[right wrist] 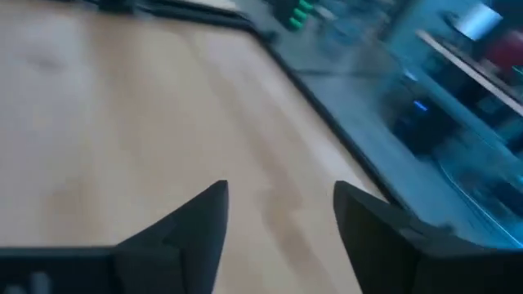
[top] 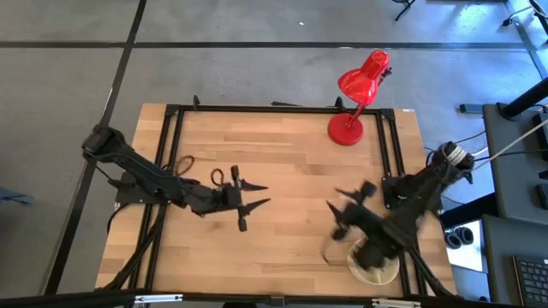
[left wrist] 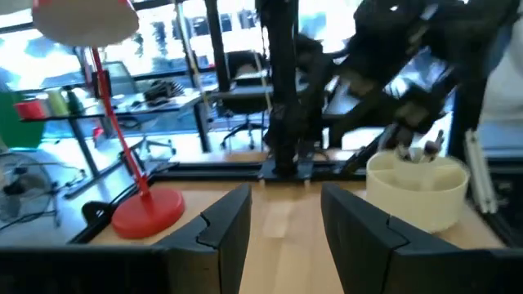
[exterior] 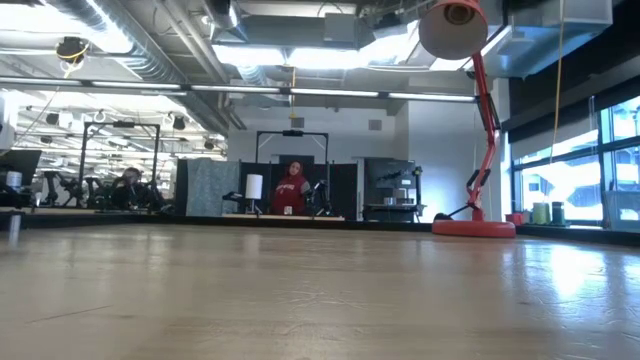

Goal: Put items in baskets/containers
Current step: Return to Home Position

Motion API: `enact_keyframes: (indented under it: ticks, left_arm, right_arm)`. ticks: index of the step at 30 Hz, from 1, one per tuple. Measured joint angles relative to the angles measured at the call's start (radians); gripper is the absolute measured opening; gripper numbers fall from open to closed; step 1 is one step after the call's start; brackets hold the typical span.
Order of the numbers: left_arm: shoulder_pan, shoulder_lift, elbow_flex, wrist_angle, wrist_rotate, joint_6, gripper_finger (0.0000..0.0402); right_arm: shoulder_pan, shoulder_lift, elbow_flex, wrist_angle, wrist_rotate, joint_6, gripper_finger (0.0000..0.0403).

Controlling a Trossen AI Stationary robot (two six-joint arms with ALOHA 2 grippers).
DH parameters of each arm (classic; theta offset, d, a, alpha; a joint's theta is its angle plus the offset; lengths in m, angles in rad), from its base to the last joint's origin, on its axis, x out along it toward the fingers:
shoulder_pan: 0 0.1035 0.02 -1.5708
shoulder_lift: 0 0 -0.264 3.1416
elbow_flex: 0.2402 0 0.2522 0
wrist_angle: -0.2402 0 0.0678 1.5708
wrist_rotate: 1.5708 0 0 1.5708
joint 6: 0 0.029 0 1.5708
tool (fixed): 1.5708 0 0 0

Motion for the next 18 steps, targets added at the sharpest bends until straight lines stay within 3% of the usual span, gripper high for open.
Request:
enact_keyframes:
  ticks: [3, 6, 8, 11, 13, 15, 18]
  left_arm:
    - [0.027, -0.059, -0.025, 0.005, 0.067, 0.016, 0.0145]
    - [0.079, -0.083, -0.070, 0.049, 0.158, 0.034, 0.0145]
    - [0.136, -0.085, -0.104, 0.075, 0.213, 0.031, 0.0145]
    - [0.234, -0.077, -0.145, 0.106, 0.315, -0.020, 0.0145]
    - [0.296, -0.076, -0.166, 0.103, 0.391, -0.058, 0.0145]
    - [0.348, -0.075, -0.181, 0.109, 0.456, -0.084, 0.0145]
    - [0.406, -0.083, -0.211, 0.145, 0.514, -0.115, 0.0145]
  right_arm:
    - [-0.156, -0.017, -0.041, 0.098, -0.027, -0.082, 0.0194]
    - [-0.305, -0.042, -0.124, 0.365, -0.131, -0.292, 0.0164]
    - [-0.394, -0.057, -0.205, 0.667, -0.261, -0.502, 0.0146]
    - [-0.501, -0.060, -0.331, 1.184, -0.555, -0.851, 0.0116]
    - [-0.553, -0.060, -0.377, 1.413, -0.724, -0.993, 0.0095]
    - [-0.596, -0.075, -0.386, 1.501, -0.812, -1.077, 0.0072]
    - [-0.662, -0.129, -0.384, 1.490, -0.895, -1.157, 0.0040]
